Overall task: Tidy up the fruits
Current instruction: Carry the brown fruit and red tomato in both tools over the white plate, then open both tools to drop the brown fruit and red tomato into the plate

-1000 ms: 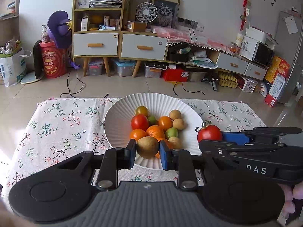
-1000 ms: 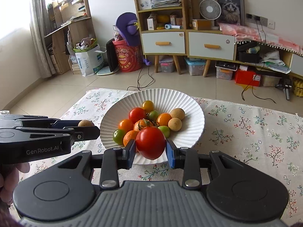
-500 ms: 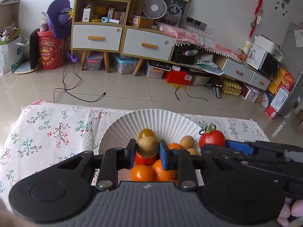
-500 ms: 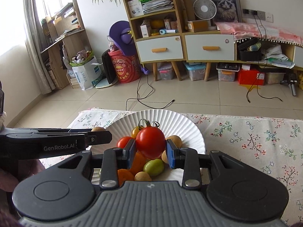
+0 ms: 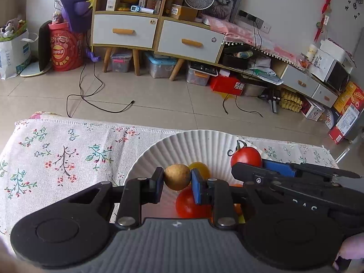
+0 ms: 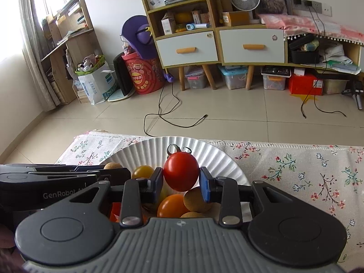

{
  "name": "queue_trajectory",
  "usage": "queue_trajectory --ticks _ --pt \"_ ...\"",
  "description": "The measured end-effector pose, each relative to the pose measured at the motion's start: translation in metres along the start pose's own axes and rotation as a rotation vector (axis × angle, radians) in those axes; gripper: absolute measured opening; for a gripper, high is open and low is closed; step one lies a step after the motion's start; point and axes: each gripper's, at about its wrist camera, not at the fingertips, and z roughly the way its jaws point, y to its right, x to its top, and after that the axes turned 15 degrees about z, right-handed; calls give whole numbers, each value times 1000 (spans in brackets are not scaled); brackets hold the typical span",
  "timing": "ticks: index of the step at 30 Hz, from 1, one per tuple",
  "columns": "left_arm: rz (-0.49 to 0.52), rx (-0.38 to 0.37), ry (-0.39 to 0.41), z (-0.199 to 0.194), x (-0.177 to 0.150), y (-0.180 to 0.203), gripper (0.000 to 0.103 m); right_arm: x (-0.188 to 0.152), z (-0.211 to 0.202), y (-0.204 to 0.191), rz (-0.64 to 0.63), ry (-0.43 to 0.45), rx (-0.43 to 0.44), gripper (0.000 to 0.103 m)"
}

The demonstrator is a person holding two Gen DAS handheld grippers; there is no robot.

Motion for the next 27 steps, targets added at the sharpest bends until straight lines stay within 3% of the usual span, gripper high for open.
queue_trajectory --ticks 13,21,27 --pt "5 -1 15 -2 2 0 23 6 4 -7 -18 6 -14 33" --pt "9 14 20 -11 1 1 39 7 -9 -9 -18 23 -23 53" --pt "10 25 23 -26 -4 1 50 8 -28 -5 3 39 -47 62"
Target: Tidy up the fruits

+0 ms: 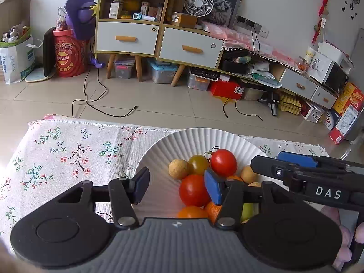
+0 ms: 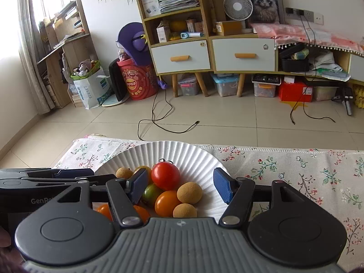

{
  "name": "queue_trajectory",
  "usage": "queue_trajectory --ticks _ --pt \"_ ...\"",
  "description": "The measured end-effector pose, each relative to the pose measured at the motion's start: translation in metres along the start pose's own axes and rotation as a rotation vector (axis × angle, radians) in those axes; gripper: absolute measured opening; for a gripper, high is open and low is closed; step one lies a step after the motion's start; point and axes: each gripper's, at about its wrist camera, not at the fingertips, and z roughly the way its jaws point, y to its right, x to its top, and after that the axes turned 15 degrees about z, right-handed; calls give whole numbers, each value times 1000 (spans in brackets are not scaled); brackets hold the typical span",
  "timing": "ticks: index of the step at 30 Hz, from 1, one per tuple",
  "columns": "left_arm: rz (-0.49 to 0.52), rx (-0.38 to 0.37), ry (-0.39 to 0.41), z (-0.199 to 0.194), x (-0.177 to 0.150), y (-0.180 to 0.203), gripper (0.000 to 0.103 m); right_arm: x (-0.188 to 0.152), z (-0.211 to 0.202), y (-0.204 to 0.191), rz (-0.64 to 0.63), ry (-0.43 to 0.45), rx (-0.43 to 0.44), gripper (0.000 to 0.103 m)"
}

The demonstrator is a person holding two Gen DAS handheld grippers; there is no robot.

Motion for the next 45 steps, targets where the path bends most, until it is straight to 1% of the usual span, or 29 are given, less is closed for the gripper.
queue_trajectory --ticks 4,8,10,12,14,19,24,30,34,38,40,45 --pt "1 10 -7 -11 -6 2 56 -2 -14 6 15 12 -19 67" --pt "12 28 -29 -18 -11 5 61 -5 -24 12 22 20 -43 75" --pt "24 39 -30 -23 -14 7 64 -7 -29 15 32 25 -54 77" --pt "30 49 -29 -29 -19 9 73 -9 -33 20 52 23 -61 79" --pt "34 58 -25 -35 -25 10 78 -12 -38 23 72 23 -68 81" --pt "33 65 -44 -49 -39 11 81 -25 -53 29 104 9 -91 83" --pt "24 71 -45 -64 -49 14 88 -43 -67 30 111 -14 -83 88" --pt "59 88 -44 -81 -62 22 94 -56 -82 29 108 -31 -96 91" --pt "85 92 -57 -90 -74 29 96 -60 -91 32 144 -31 -107 94" --pt "113 114 -85 -96 -82 37 96 -65 -101 31 158 -41 -152 95" --pt "127 125 -98 -101 -87 43 96 -71 -107 28 154 -36 -164 98" --pt "161 135 -114 -111 -96 56 96 -86 -115 16 125 -50 -183 100"
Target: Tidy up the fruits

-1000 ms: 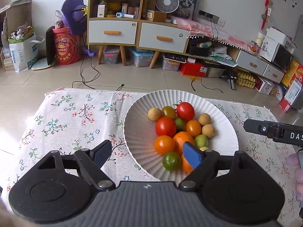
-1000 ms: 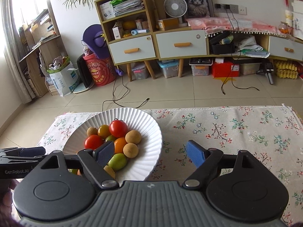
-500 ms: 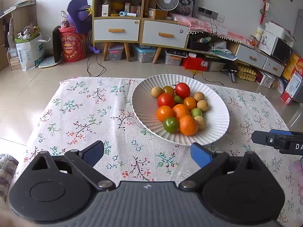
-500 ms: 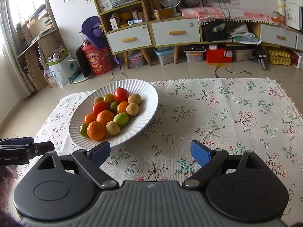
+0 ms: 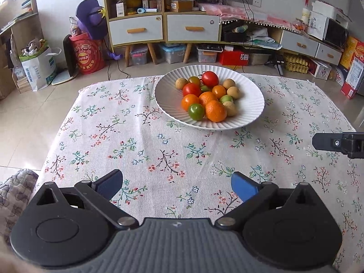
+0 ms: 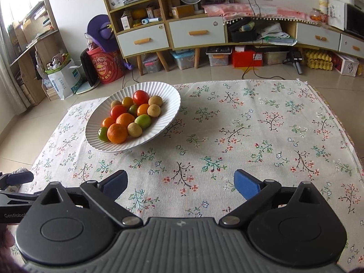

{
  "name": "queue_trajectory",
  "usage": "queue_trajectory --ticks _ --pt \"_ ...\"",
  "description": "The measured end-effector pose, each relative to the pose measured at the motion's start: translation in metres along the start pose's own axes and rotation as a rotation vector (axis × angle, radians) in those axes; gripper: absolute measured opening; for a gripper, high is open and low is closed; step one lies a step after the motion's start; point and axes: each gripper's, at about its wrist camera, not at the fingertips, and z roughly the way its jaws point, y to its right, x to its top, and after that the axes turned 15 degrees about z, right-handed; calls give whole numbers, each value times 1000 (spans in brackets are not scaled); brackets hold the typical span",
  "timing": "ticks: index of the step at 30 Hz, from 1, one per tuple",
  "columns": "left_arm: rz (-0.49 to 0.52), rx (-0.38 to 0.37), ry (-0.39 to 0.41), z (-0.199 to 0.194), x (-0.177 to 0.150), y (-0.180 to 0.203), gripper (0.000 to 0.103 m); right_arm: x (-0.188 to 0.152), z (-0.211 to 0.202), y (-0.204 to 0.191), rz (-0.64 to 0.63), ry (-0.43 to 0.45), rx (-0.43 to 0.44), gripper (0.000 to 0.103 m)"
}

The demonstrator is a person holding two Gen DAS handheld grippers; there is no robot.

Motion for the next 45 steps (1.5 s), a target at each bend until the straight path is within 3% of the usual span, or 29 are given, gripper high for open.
queue_trajectory --ticks 7,20,31,45 --pt "10 4 -14 -7 -8 10 96 -19 -1 -12 -63 -30 -6 101" --pt "-46 105 -30 -16 -10 9 96 -31 -3 -39 -178 14 -24 102" --pt "-119 143 -58 -16 -10 2 96 -33 -3 -39 -169 24 -43 102" --pt "-98 140 -33 -19 -9 7 96 -35 -2 -43 -175 33 -68 102"
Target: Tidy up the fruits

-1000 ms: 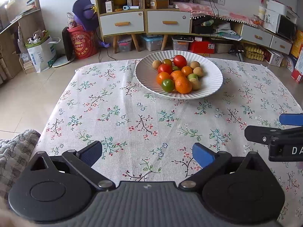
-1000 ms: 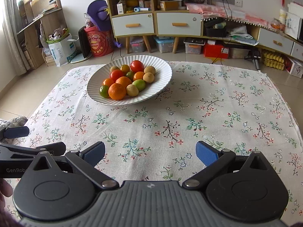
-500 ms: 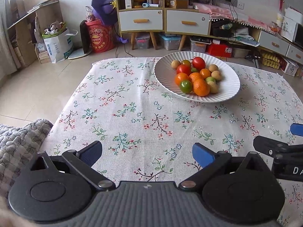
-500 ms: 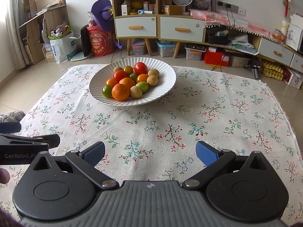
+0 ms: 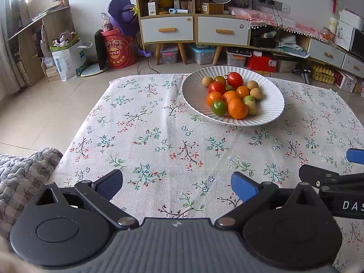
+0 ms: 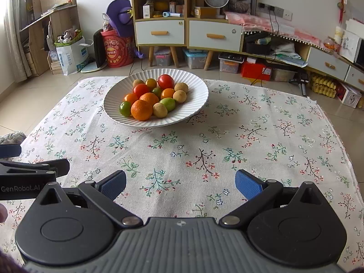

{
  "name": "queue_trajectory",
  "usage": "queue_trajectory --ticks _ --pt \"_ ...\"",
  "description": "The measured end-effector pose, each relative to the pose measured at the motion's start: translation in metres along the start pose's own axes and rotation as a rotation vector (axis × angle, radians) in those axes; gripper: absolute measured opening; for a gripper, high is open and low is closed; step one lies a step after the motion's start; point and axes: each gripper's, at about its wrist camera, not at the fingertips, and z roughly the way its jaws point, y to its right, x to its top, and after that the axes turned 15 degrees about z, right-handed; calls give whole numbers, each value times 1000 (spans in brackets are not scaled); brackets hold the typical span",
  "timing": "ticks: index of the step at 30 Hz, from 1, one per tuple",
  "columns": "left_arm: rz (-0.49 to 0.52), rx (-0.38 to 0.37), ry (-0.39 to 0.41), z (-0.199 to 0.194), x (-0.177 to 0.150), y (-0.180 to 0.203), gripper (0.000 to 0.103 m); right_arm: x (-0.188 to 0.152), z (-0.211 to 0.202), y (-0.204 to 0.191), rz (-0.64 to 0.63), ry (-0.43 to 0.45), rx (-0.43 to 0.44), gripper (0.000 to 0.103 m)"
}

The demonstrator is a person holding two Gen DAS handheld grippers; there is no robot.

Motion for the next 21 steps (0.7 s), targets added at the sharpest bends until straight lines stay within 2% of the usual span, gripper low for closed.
queue_trajectory --ticks 21 --pt "-3 -15 -8 0 0 2 96 -1 3 3 9 -1 -10 102"
